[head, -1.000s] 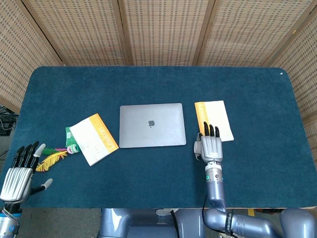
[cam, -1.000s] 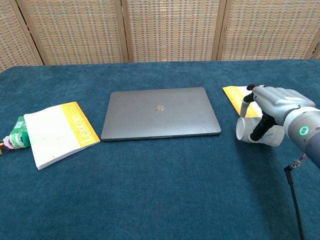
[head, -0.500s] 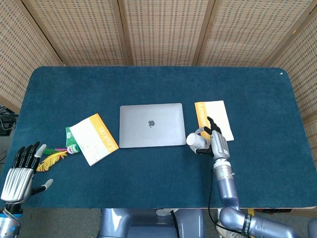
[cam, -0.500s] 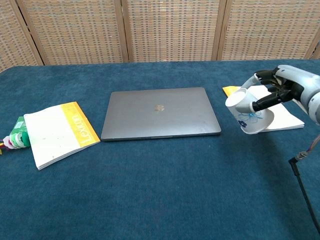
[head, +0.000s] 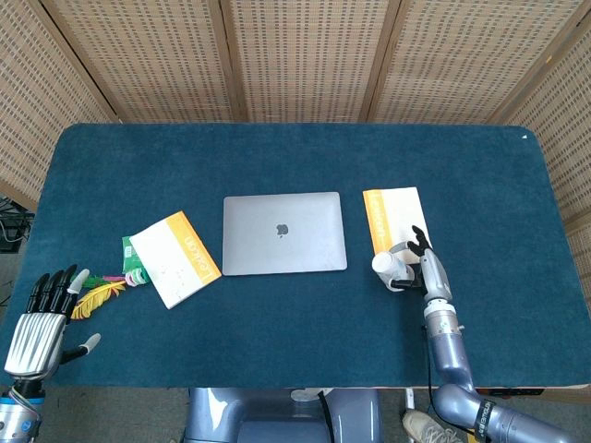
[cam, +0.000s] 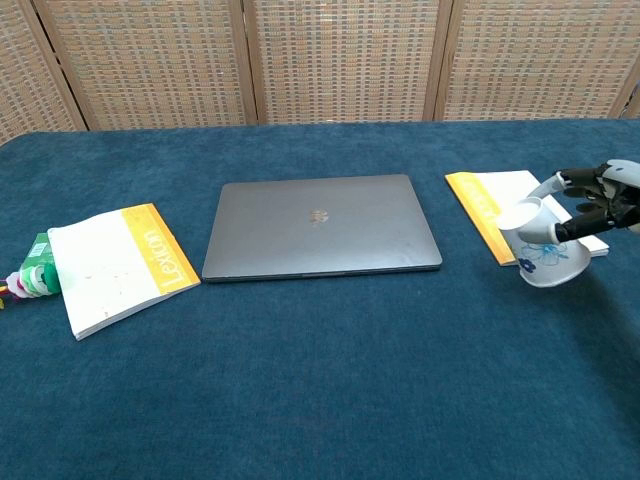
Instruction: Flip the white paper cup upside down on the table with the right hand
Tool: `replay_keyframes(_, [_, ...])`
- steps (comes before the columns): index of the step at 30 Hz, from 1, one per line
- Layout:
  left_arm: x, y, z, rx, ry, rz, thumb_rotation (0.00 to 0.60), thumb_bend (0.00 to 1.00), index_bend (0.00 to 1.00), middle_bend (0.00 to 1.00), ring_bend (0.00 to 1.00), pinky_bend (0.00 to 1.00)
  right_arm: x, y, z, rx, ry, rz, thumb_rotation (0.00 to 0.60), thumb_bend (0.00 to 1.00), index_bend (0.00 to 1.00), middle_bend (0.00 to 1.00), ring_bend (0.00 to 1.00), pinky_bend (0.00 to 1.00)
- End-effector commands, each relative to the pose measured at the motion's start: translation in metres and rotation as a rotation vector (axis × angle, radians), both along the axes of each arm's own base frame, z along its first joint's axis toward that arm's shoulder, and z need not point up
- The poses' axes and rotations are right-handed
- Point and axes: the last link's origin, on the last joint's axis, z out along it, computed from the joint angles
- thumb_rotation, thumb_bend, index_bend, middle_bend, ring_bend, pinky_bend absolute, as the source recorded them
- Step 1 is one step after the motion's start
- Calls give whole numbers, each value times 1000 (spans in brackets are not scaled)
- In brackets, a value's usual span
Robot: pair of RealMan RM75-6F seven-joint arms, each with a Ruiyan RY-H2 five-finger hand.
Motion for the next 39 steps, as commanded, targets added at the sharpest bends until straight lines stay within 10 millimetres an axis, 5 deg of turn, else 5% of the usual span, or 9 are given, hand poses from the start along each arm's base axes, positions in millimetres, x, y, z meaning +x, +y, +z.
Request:
replay_keyframes(1, [0,0,0,0,-2,0,600,174,0,0,0,0,-5,2,-1,-1,4,-12,600,333,508,49,0,0])
replay_keyframes(18, [1,-1,0,0,0,-2,600,174,0,0,0,0,-37,8,10,-25,56,-83,600,333,483,14,0,0])
replay_keyframes(26, [1,-1,0,1,0,-2,600,175,0,0,0,0,-51,27,29,-48,100,-57,600,335,335,0,0,0])
replay_keyframes(39, [1,-2,4,17,-6,1,600,175,0,0,0,0,-42,57,59,-46,199,115,600,322,222,0,0,0])
